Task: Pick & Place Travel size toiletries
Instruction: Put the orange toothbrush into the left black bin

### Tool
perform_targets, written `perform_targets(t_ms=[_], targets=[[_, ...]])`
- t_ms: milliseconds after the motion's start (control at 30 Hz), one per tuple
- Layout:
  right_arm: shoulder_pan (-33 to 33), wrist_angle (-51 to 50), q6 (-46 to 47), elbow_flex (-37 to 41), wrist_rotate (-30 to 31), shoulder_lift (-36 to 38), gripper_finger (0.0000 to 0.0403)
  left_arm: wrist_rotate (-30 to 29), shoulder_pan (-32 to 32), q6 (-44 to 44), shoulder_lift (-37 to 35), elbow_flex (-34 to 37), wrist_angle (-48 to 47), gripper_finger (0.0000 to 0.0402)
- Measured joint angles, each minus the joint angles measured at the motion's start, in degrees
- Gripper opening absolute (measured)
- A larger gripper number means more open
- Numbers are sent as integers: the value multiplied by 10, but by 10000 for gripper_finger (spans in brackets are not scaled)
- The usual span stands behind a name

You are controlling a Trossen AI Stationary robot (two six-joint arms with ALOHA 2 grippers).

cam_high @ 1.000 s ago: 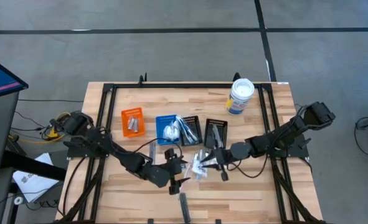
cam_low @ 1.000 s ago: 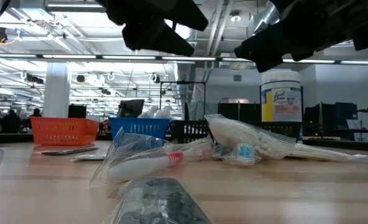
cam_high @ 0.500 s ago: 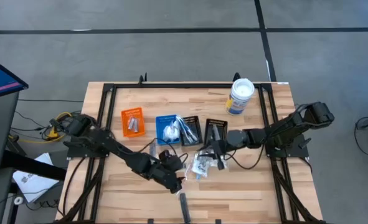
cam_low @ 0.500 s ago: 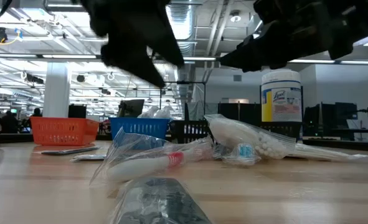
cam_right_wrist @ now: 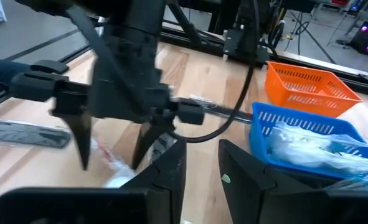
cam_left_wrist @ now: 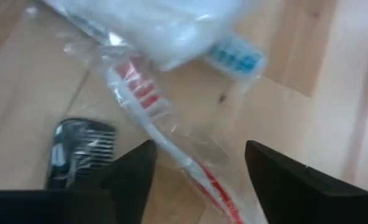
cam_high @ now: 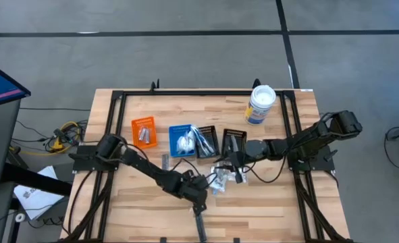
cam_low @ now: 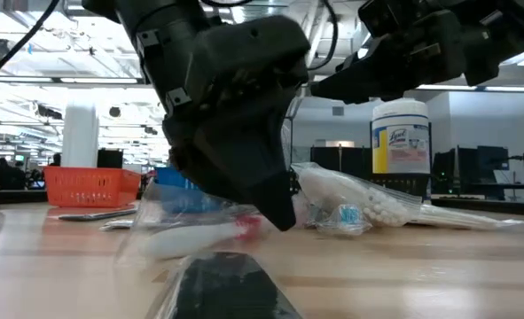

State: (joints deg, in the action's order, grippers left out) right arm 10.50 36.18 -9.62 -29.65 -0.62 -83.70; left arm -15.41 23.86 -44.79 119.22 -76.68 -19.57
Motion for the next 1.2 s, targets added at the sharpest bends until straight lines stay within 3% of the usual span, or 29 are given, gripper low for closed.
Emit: perform_targets(t_ms=[100,267,333,600,733,1033,1200], targets=[[11,-3,6,0,0,0,87,-1,-8,-35,1,6,-18,193],[29,-3,20,0,0,0,87,8,-15,-54,4,24,-24,53],[34,-2,25,0,0,0,87,7,-12,-47,-2,26,-26,19],[57,-2,50,0,2,0,87,-61,30,-7,-100,29,-77,10],[67,1,52,0,2,0,87,-60,36,0,-158,30,-133,10],[87,42,68,0,2,0,87,41,34,131,-264,29,-127,10],[106,61,65,-7,2,0,87,112,19,126,-271,29,-131,10]])
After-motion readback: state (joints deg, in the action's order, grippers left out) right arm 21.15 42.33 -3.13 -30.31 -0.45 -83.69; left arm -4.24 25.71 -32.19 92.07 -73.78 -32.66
